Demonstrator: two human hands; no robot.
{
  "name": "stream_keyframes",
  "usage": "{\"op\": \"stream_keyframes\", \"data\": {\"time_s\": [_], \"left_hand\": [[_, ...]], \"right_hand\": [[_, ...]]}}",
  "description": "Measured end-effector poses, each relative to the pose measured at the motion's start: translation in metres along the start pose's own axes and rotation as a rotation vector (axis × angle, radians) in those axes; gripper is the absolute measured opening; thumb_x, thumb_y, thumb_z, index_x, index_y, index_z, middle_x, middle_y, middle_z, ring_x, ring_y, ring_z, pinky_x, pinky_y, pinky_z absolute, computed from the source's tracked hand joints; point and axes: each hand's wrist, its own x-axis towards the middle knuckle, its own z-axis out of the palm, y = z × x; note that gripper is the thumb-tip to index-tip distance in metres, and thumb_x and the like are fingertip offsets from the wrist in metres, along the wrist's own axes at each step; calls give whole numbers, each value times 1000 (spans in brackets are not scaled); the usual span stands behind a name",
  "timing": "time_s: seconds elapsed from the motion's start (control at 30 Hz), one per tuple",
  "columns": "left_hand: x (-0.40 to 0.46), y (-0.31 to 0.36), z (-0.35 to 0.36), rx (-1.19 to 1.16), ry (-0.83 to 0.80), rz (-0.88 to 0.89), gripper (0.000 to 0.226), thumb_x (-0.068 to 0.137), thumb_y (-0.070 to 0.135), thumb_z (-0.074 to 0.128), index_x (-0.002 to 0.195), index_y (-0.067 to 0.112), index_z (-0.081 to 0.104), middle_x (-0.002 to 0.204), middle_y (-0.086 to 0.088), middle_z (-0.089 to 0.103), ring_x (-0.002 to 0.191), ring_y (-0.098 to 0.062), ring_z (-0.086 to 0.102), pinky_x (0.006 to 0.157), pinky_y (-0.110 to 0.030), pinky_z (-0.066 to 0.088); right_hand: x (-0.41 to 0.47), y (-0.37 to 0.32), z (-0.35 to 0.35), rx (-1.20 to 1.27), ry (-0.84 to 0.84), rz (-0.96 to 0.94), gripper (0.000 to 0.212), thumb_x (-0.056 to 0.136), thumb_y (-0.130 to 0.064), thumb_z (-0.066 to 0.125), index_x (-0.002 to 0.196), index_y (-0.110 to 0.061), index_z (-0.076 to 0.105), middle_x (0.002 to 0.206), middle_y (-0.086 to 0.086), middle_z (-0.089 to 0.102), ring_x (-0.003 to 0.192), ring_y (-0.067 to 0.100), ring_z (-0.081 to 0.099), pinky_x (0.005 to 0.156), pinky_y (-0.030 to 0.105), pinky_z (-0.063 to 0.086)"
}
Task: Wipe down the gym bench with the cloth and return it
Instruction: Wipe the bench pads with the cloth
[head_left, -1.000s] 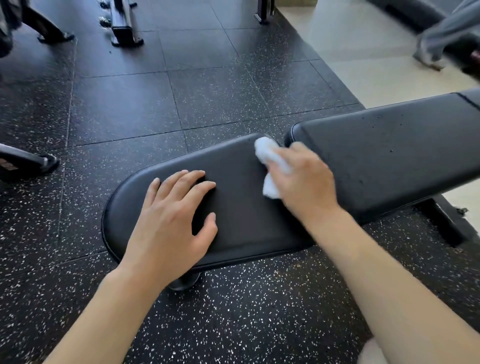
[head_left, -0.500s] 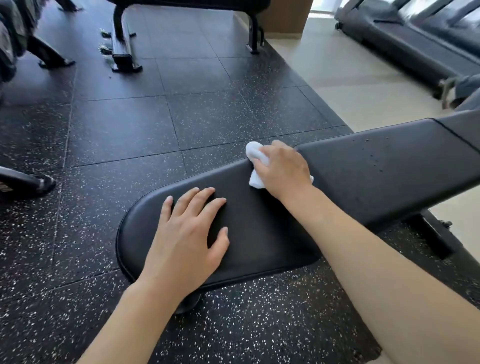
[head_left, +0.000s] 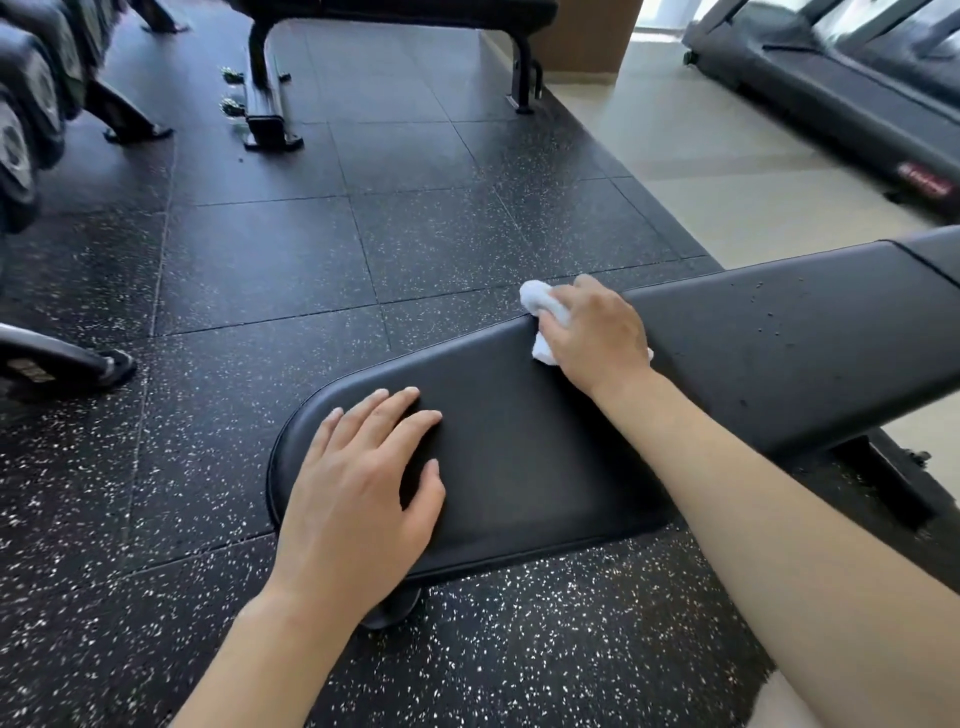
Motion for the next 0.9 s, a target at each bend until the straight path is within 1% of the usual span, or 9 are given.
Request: {"op": "stream_keyframes", "data": {"time_s": [0.03, 0.13, 0.23, 0.3, 0.37, 0.53, 0.63, 0.73, 0.9], "left_hand": [[0, 0, 0, -3, 3, 1, 47, 96, 39, 49, 137, 24, 65, 155, 5, 54, 147, -21, 45, 122, -52, 34], [0, -1, 1, -3, 6, 10, 47, 94, 39, 49, 135, 22, 66, 153, 3, 56, 146, -23, 46, 121, -52, 34], [-1, -2, 1, -19, 12, 24, 43, 93, 35, 51, 132, 22, 66, 151, 3, 58, 146, -23, 46, 121, -52, 34], [-2, -1, 0, -29, 8, 35, 39, 93, 33, 53, 129, 23, 66, 151, 4, 57, 147, -22, 45, 122, -53, 34], [-1, -1, -1, -30, 8, 32, 37, 93, 33, 55, 126, 23, 67, 151, 3, 57, 147, -22, 45, 121, -53, 33], [-5, 0, 0, -15, -17, 35, 42, 95, 38, 50, 131, 25, 66, 155, 5, 53, 151, -21, 39, 126, -52, 27], [-8, 0, -1, -12, -16, 37, 46, 95, 40, 48, 134, 24, 65, 156, 5, 51, 152, -20, 38, 126, -52, 26], [-7, 3, -1, -2, 9, 40, 46, 94, 38, 50, 133, 22, 66, 155, 4, 53, 151, -22, 41, 126, -52, 27], [-4, 9, -1, 25, 46, 36, 46, 91, 37, 51, 129, 19, 69, 151, 2, 57, 145, -26, 48, 121, -55, 34]], "right_hand": [[-9, -12, -2, -26, 0, -62, 12, 95, -23, 57, 99, -19, 67, 92, 11, 56, 90, 39, 60, 73, 44, 49], [-60, -44, -1, -63, 36, -332, 30, 94, -33, 53, 121, -29, 67, 94, 3, 59, 85, 27, 59, 73, 38, 46], [-100, -51, -7, 136, -68, -482, 23, 95, -36, 62, 112, -23, 71, 88, -2, 55, 80, 20, 53, 69, 28, 37], [-99, -36, -14, 145, -111, -551, 20, 96, -37, 63, 107, -22, 69, 87, -2, 54, 79, 20, 51, 70, 29, 38], [-87, -11, -16, 115, -76, -510, 17, 96, -40, 59, 105, -26, 64, 88, -2, 52, 82, 22, 54, 72, 32, 38], [-85, 47, -22, 157, 17, -145, 32, 97, -41, 55, 122, -27, 71, 86, -5, 46, 81, 21, 54, 74, 37, 44], [-117, 53, -32, 164, 4, -184, 27, 101, -33, 62, 127, -31, 67, 88, -8, 45, 83, 17, 49, 76, 38, 46], [-135, 58, -33, 177, -4, -258, 26, 102, -33, 61, 126, -26, 68, 90, -9, 45, 85, 17, 48, 77, 36, 48], [-61, 48, -5, 256, 66, -167, 29, 101, -36, 59, 121, -20, 73, 87, -2, 46, 81, 21, 50, 74, 42, 47]]}}
